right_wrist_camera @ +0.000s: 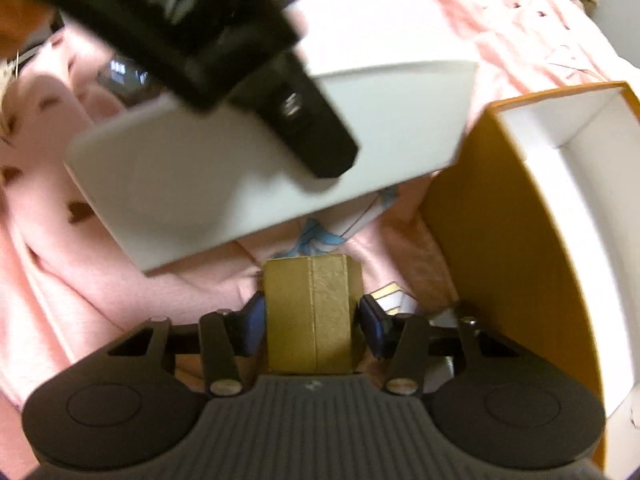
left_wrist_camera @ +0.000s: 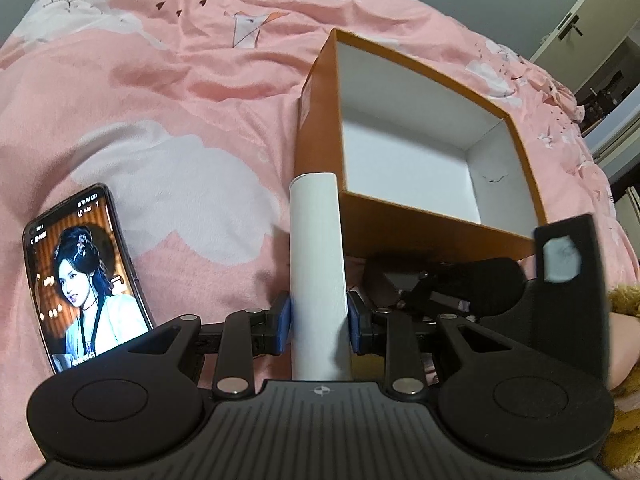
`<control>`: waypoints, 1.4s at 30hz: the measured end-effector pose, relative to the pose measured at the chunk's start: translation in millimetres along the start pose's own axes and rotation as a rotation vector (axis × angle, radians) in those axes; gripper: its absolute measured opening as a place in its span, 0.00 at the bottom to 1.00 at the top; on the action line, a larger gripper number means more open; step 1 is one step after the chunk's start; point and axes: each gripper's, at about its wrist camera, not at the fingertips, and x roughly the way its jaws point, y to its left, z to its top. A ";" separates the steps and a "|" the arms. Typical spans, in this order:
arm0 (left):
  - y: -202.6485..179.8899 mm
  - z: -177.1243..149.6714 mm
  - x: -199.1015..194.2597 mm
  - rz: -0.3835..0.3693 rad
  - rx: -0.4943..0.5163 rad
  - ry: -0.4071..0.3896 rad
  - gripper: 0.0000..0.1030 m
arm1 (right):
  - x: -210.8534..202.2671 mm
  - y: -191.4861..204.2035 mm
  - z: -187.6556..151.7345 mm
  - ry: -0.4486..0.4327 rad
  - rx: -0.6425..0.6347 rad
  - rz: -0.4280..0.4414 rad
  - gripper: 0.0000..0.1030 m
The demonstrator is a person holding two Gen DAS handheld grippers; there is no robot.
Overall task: Organize objects
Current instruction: 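Lower the white case into the orange box with the left tool while the right tool carries the gold box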
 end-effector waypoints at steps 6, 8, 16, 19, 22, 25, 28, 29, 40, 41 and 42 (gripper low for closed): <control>-12.2 4.7 -19.5 -0.008 0.043 -0.040 0.30 | -54.3 -10.8 -9.7 -0.111 0.065 -0.023 0.49; -16.4 9.9 -27.9 -0.028 0.048 -0.046 0.30 | -75.5 -15.8 -14.4 -0.147 0.089 -0.022 0.49; -61.5 49.8 -51.3 -0.038 0.183 -0.127 0.30 | -157.7 -56.6 -38.1 -0.284 0.203 -0.120 0.49; -85.2 77.1 -36.6 -0.017 0.231 -0.140 0.30 | -169.8 -63.8 -51.8 -0.302 0.251 -0.208 0.49; -103.4 100.3 -9.9 0.029 0.259 -0.114 0.30 | -169.3 -84.4 -53.4 -0.311 0.331 -0.256 0.49; -118.5 121.6 28.8 0.100 0.294 -0.060 0.30 | -165.2 -117.4 -56.9 -0.311 0.407 -0.275 0.49; -127.7 134.6 74.3 0.196 0.331 -0.001 0.30 | -148.7 -138.1 -63.3 -0.298 0.467 -0.262 0.49; -129.0 135.2 86.3 0.225 0.340 0.016 0.30 | -140.4 -146.2 -64.2 -0.290 0.481 -0.255 0.49; -137.3 119.3 183.4 0.539 0.508 0.046 0.30 | -72.5 -179.8 -67.5 -0.199 0.528 -0.162 0.49; -138.6 117.8 188.9 0.565 0.524 0.045 0.30 | -69.2 -180.4 -66.8 -0.192 0.529 -0.161 0.49; -139.9 116.6 193.9 0.586 0.536 0.043 0.30 | -65.2 -182.1 -66.6 -0.187 0.532 -0.161 0.49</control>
